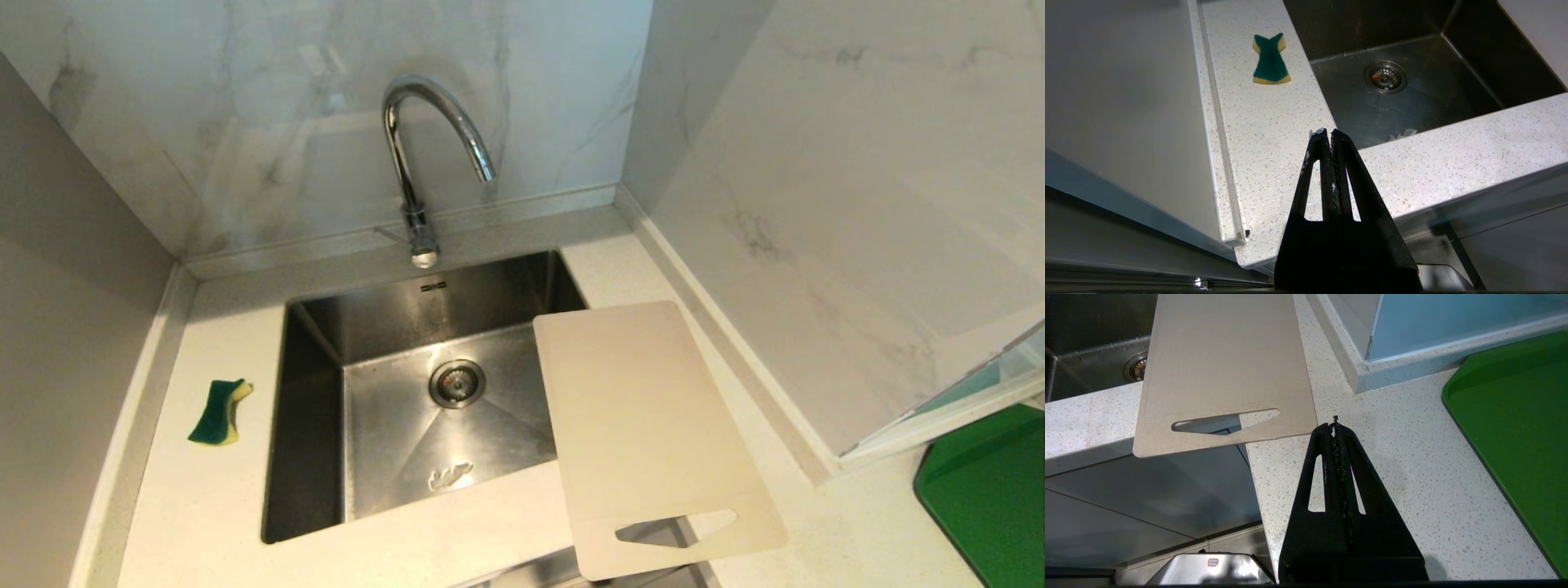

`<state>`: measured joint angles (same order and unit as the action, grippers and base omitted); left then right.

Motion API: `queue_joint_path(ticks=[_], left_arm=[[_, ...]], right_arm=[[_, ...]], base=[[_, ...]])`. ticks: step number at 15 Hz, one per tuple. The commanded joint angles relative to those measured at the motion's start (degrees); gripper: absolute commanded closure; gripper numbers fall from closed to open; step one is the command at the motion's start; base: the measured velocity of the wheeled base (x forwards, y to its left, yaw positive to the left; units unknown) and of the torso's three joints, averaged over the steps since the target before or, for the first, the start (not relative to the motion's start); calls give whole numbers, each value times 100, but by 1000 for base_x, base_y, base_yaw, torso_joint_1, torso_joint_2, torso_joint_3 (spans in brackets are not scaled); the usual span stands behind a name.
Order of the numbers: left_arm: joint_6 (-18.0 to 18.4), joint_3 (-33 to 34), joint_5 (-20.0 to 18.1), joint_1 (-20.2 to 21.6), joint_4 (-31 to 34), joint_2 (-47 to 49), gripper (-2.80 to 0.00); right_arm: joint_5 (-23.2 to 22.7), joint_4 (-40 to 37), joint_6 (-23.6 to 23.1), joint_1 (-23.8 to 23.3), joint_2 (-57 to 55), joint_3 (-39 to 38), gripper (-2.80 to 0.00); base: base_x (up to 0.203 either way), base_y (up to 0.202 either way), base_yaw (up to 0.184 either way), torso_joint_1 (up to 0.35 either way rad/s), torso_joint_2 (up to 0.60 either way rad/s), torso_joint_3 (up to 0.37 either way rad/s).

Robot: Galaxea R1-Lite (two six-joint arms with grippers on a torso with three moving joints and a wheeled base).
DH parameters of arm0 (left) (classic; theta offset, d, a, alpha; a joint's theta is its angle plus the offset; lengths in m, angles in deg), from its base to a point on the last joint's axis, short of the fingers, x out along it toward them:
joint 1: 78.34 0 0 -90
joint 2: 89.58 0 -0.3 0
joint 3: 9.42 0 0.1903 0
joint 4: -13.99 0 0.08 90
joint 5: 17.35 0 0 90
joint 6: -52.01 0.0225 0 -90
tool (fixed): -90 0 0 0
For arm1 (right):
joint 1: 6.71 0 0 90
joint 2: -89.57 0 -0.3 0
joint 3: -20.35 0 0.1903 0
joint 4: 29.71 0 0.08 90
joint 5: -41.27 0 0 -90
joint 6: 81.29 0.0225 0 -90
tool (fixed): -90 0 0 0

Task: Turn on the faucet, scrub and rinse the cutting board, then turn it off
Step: Turn on the tap

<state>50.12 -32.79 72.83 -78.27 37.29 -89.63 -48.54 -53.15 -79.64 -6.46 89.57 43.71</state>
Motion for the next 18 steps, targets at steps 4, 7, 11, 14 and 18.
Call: queue_joint_path(ticks=[4, 7, 11, 14, 18], left_arm=[[-4, 9, -1, 1, -1, 5, 0], [-4, 9, -1, 1, -1, 5, 0], [50, -9, -1, 1, 43, 5, 0], [208, -323, 18, 10, 189, 74, 0], [221, -2216, -31, 16, 634, 1481, 0]], right_arm=[[-1, -1, 2, 2, -9, 0, 0], [-5, -1, 2, 2, -9, 0, 0], [-1, -1, 2, 2, -9, 0, 0], [-1, 0, 2, 2, -9, 0, 0], [-9, -1, -6, 2, -9, 0, 0]], base=[[0, 0, 0, 0, 0, 0], [0, 0, 0, 0, 0, 0], [0, 0, 0, 0, 0, 0], [0, 0, 0, 0, 0, 0], [0, 0, 0, 0, 0, 0]])
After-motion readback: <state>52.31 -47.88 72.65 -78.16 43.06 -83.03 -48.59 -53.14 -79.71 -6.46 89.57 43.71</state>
